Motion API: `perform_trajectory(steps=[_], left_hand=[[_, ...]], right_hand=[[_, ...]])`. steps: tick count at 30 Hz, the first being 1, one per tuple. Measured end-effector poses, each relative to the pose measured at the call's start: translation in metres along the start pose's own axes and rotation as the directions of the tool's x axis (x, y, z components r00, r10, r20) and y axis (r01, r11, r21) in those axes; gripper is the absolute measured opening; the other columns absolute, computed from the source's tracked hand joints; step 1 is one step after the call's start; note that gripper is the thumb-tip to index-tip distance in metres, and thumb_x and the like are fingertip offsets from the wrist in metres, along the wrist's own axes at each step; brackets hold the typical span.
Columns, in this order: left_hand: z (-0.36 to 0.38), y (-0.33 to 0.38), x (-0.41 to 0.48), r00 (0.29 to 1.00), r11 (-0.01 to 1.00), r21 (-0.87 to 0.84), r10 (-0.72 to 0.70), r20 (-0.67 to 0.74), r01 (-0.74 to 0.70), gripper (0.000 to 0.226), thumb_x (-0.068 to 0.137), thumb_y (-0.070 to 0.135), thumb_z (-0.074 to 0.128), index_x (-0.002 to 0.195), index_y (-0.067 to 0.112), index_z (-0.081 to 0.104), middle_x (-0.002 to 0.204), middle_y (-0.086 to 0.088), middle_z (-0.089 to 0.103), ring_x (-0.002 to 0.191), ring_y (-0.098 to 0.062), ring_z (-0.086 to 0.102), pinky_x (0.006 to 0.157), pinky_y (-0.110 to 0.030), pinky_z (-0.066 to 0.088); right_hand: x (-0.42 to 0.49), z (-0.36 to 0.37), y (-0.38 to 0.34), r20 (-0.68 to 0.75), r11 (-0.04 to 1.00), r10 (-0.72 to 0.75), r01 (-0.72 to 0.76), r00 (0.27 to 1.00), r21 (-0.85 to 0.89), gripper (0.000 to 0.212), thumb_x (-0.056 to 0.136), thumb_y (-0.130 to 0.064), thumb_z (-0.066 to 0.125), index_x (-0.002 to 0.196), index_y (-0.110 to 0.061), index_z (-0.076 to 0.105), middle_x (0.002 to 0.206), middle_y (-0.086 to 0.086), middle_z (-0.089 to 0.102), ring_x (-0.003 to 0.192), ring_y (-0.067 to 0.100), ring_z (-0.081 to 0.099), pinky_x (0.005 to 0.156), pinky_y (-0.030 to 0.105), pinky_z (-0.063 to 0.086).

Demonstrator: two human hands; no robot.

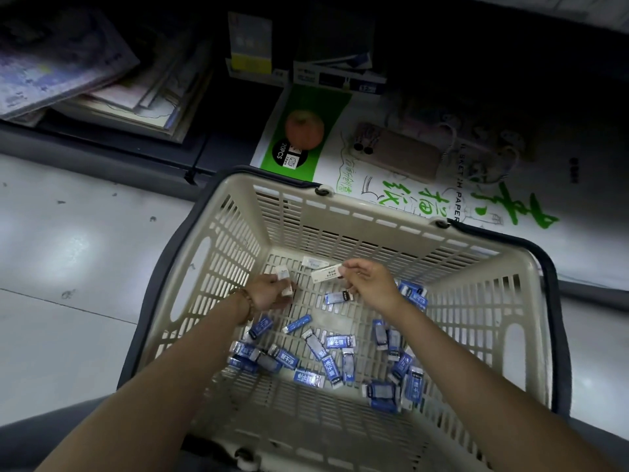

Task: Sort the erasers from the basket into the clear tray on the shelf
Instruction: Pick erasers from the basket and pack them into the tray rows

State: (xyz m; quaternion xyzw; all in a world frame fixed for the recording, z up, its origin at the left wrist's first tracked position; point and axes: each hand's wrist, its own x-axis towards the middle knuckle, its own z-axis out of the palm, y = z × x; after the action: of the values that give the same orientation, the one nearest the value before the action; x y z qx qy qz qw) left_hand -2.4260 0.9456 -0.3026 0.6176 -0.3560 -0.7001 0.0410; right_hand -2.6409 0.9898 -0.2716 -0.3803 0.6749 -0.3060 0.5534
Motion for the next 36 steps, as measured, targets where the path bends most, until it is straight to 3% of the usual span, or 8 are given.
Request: perform_trajectory(steps=[4,8,11,16,21,26,30,36], left_hand=[[0.008,0.013,-0.011,0.99,0.998,-0.034,-0.048,0.129,0.053,0.024,0.098,0.026,0.042,0.101,0.008,0.059,0.08,-0.005,0.074,0.072,-0.015,0.072,0.068,-0.026,0.059],[0.017,0.018,-0.017,0.977,0.999,0.039,-0.021,0.213,0.013,0.036,0.094,0.051,0.037,0.104,0.021,0.055,0.086,0.0,0.073,0.077,-0.015,0.072,0.065,-0.024,0.058],[0.012,0.011,-0.012,0.985,0.998,0.027,0.049,0.166,-0.054,0.034,0.09,0.046,0.049,0.095,0.015,0.061,0.091,-0.003,0.07,0.077,-0.013,0.07,0.073,-0.029,0.059],[-0.008,0.001,-0.004,1.0,0.993,-0.113,0.021,0.006,-0.02,0.033,0.094,0.036,0.045,0.102,0.007,0.057,0.09,-0.01,0.066,0.073,-0.019,0.066,0.065,-0.03,0.059],[-0.008,-0.003,0.0,0.998,0.982,-0.188,0.001,-0.068,-0.014,0.03,0.097,0.035,0.04,0.112,0.011,0.049,0.072,-0.007,0.057,0.048,-0.01,0.06,0.047,-0.023,0.053],[-0.005,0.004,-0.001,0.999,0.95,-0.312,0.005,-0.053,-0.022,0.036,0.095,0.018,0.046,0.13,0.011,0.043,0.101,-0.016,0.062,0.084,-0.024,0.063,0.063,-0.036,0.06],[-0.003,0.012,-0.017,0.999,0.951,-0.309,-0.032,-0.003,0.029,0.026,0.091,0.016,0.053,0.11,-0.001,0.055,0.086,-0.013,0.064,0.071,-0.018,0.062,0.051,-0.02,0.053],[0.007,0.037,-0.055,0.998,0.978,-0.206,0.019,-0.062,-0.032,0.019,0.094,0.024,0.05,0.097,0.005,0.051,0.082,-0.005,0.056,0.07,-0.014,0.056,0.061,-0.023,0.054]], right_hand=[[0.002,0.018,-0.008,0.084,0.999,0.019,-0.016,0.996,-0.033,0.022,0.089,-0.011,0.061,0.107,0.0,0.067,0.079,0.003,0.064,0.058,0.003,0.056,0.054,0.012,0.047],[0.011,0.04,-0.008,0.061,1.0,0.002,-0.002,0.998,0.003,0.02,0.086,-0.005,0.065,0.103,0.005,0.068,0.072,-0.003,0.063,0.05,-0.007,0.057,0.051,0.008,0.044],[0.021,0.048,-0.001,-0.054,1.0,0.017,-0.016,0.998,0.011,0.021,0.086,-0.01,0.065,0.103,0.002,0.068,0.075,-0.005,0.063,0.061,0.001,0.058,0.055,0.009,0.045],[0.037,0.05,0.022,-0.104,0.986,0.086,-0.099,0.991,-0.133,0.039,0.087,-0.019,0.066,0.124,-0.009,0.059,0.064,-0.006,0.049,0.078,0.015,0.053,0.088,0.033,0.046],[0.046,0.06,0.037,-0.257,0.97,0.094,-0.147,0.962,-0.195,0.025,0.077,-0.017,0.076,0.1,-0.014,0.067,0.06,-0.013,0.049,0.068,0.012,0.052,0.067,0.021,0.038],[0.04,0.064,0.031,-0.307,0.932,0.055,-0.159,0.95,-0.326,0.019,0.077,-0.017,0.076,0.094,-0.016,0.066,0.094,-0.004,0.058,0.081,0.013,0.056,0.072,0.026,0.045],[0.023,0.052,0.03,-0.324,0.866,0.046,-0.199,0.945,-0.459,0.017,0.078,-0.015,0.074,0.09,-0.018,0.062,0.099,-0.005,0.06,0.086,0.017,0.059,0.071,0.028,0.046],[-0.001,0.023,0.009,-0.259,0.957,0.208,-0.251,0.943,-0.146,0.028,0.079,-0.001,0.07,0.107,0.001,0.066,0.096,0.015,0.067,0.082,0.013,0.057,0.059,0.01,0.041]])
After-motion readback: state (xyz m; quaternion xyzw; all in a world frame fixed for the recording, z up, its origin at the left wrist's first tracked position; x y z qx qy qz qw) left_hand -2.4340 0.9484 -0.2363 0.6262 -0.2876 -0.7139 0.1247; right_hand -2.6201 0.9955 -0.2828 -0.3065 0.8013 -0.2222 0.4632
